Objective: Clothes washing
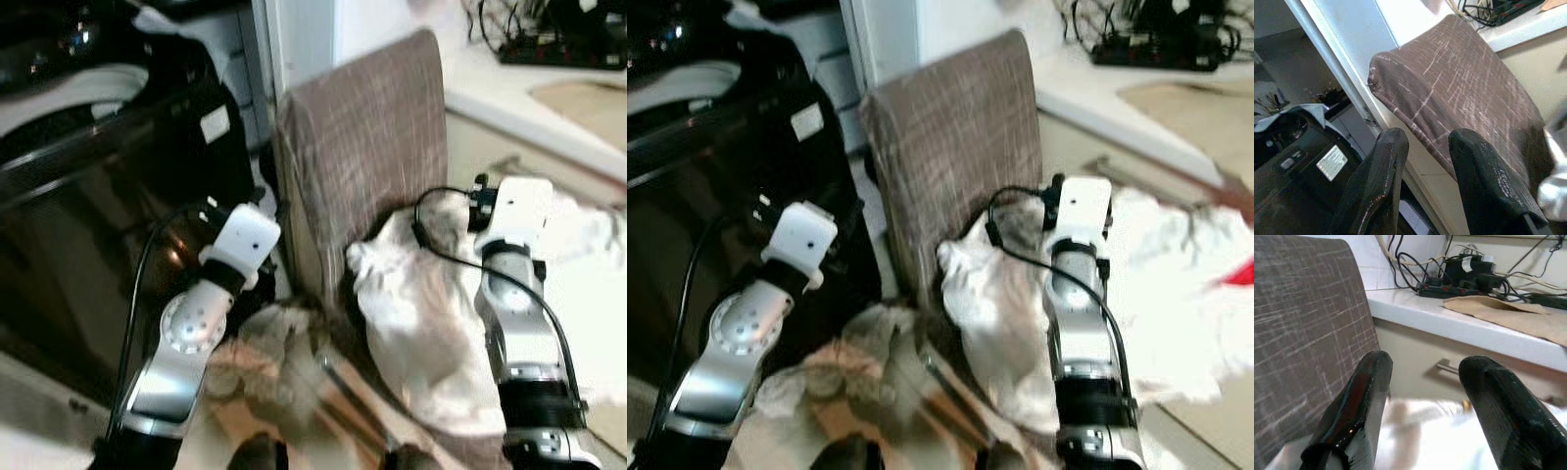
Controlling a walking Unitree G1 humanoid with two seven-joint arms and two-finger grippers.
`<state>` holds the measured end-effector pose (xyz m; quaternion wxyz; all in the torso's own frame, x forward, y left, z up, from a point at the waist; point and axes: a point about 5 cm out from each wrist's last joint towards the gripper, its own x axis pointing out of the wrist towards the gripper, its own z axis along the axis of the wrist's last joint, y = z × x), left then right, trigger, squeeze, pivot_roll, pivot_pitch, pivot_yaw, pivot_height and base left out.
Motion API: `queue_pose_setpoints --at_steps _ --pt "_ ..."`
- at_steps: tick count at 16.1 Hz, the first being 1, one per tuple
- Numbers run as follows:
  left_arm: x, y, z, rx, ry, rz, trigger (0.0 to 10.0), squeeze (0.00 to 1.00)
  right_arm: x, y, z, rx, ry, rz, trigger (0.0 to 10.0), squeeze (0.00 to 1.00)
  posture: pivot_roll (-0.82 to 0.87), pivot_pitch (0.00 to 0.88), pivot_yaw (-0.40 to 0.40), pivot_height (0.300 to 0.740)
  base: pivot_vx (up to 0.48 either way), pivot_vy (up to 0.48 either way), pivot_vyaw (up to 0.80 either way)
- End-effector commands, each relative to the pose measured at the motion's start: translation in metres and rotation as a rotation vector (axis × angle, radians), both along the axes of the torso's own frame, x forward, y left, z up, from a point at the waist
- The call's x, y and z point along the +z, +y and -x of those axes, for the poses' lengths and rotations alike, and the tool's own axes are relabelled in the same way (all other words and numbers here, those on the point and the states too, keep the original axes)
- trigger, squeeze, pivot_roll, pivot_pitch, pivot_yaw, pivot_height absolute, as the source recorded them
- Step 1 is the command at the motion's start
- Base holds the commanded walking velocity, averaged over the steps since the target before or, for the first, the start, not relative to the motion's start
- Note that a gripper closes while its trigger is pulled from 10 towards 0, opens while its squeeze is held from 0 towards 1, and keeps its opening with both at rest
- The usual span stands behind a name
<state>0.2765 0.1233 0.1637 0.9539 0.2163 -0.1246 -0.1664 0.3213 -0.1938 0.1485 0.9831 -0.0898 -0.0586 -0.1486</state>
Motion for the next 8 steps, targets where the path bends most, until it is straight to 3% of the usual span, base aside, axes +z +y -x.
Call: queue_pose_setpoints --at_steps 1,8 --pt "0.0005 0.0020 0.0004 0.001 0.002 -0.003 10.0 0.00 0.0033 0.0042 -0.0034 0.028 -0.022 -0.028 10.0 0.00 -0.03 0.040 0.055 0.715 0.000 0.000 -0.80" --pt "0.0009 0.0028 0.0002 0.003 -0.001 -0.008 10.0 0.00 -0.0032 0.0033 -0.0038 0.022 -0.001 -0.028 10.0 0.00 -0.03 0.033 0.051 0.715 0.000 0.000 -0.80"
